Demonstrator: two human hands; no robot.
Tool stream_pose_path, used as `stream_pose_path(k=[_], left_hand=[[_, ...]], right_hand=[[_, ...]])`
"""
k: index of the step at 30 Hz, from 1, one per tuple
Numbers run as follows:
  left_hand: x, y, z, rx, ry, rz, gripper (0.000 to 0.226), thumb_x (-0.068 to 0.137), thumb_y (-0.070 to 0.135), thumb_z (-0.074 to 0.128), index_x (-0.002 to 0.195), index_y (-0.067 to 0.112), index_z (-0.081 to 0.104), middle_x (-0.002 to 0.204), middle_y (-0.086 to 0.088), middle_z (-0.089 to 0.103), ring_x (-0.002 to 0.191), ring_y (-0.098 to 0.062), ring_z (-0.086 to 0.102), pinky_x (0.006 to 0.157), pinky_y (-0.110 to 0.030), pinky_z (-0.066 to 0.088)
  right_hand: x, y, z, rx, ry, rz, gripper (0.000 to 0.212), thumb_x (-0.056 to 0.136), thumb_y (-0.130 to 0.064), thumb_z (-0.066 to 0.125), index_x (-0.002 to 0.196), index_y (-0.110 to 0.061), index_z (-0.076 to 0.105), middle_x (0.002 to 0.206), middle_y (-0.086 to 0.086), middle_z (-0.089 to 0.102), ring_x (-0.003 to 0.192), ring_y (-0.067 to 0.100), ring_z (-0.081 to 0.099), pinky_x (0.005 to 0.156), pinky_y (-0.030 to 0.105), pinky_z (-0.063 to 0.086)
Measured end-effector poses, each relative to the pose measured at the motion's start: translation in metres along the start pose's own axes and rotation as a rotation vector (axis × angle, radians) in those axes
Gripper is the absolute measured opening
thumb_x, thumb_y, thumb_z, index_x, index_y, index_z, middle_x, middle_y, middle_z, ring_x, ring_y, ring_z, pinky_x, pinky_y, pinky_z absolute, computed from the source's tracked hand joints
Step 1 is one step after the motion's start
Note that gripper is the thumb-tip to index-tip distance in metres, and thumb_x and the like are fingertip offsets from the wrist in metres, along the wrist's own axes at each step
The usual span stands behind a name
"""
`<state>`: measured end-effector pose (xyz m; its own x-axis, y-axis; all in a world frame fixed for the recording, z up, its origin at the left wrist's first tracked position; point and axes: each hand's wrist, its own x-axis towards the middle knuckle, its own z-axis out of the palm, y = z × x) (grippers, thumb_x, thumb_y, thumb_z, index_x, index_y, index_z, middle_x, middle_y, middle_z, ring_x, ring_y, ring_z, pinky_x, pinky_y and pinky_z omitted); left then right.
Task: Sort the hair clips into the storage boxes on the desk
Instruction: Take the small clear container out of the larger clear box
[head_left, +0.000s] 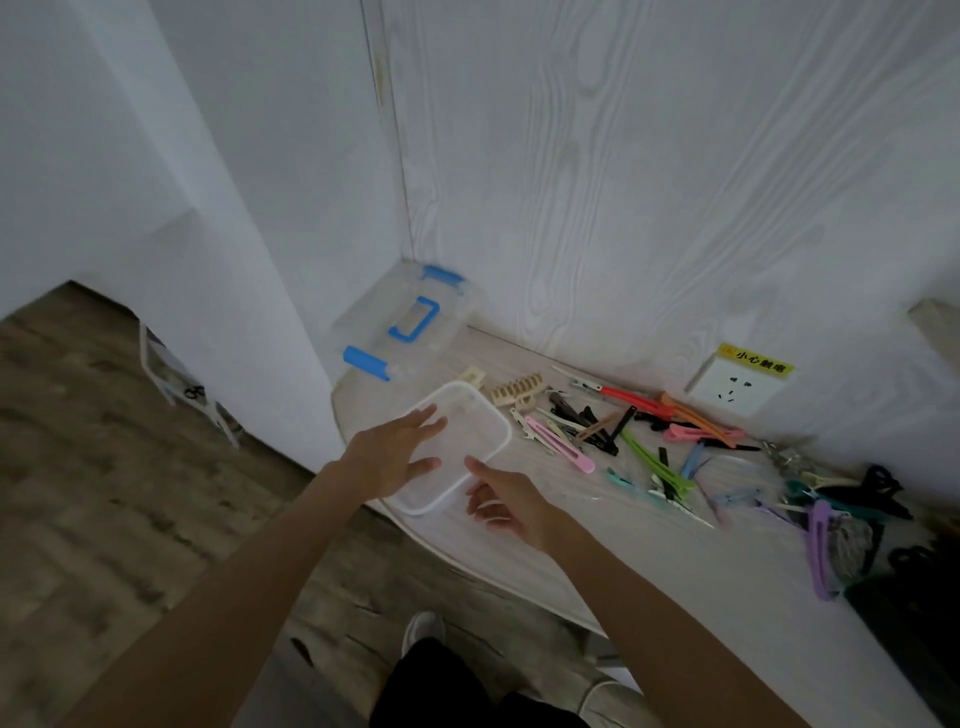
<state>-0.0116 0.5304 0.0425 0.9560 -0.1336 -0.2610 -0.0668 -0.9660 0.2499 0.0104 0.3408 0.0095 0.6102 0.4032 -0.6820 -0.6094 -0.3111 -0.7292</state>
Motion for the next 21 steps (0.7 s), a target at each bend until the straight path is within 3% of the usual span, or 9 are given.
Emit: stream_pose_path(k=[5,13,17,21], left_hand=[[0.0,-0.002,0.004,0.028,0.019,0.022,0.061,0.096,0.04,0.042,0.149,0.025,0.015,0.158,0.008,0.01,0.141,-0.013,0.026,0.111,-0.033,0.035],[-0.001,-0.004,0.007,0.095,0.049,0.037,0.061,0.096,0.043,0.038,0.149,0.027,0.012,0.158,0.009,0.008,0.142,-0.011,0.024,0.107,-0.032,0.037],[-0.001,-0.007,0.013,0.13,0.045,0.037,0.061,0.096,0.044,0.036,0.149,0.027,0.01,0.158,0.008,0.007,0.142,-0.012,0.024,0.108,-0.033,0.037],[-0.004,-0.006,0.015,0.043,0.094,0.034,0.06,0.095,0.042,0.042,0.148,0.026,0.02,0.157,0.007,0.017,0.141,-0.014,0.027,0.109,-0.037,0.037]], right_hand=[[0.005,0.008,0.004,0.01,0.062,-0.083,0.043,0.082,-0.054,0.059,0.074,-0.011,0.06,0.058,0.001,0.063,0.054,0.013,0.054,0.058,0.023,0.043],[0.005,0.018,0.021,0.162,0.176,-0.205,0.04,0.085,-0.045,0.06,0.06,-0.015,0.053,0.05,0.0,0.053,0.044,0.01,0.044,0.048,0.019,0.037],[0.006,0.02,0.023,0.082,0.265,-0.288,0.049,0.086,-0.042,0.059,0.046,-0.016,0.047,0.042,-0.002,0.047,0.038,0.008,0.04,0.051,0.018,0.039],[0.0,0.015,0.024,-0.108,0.276,-0.279,0.051,0.089,-0.048,0.05,0.051,-0.015,0.053,0.052,0.003,0.057,0.041,0.007,0.046,0.058,0.02,0.042]])
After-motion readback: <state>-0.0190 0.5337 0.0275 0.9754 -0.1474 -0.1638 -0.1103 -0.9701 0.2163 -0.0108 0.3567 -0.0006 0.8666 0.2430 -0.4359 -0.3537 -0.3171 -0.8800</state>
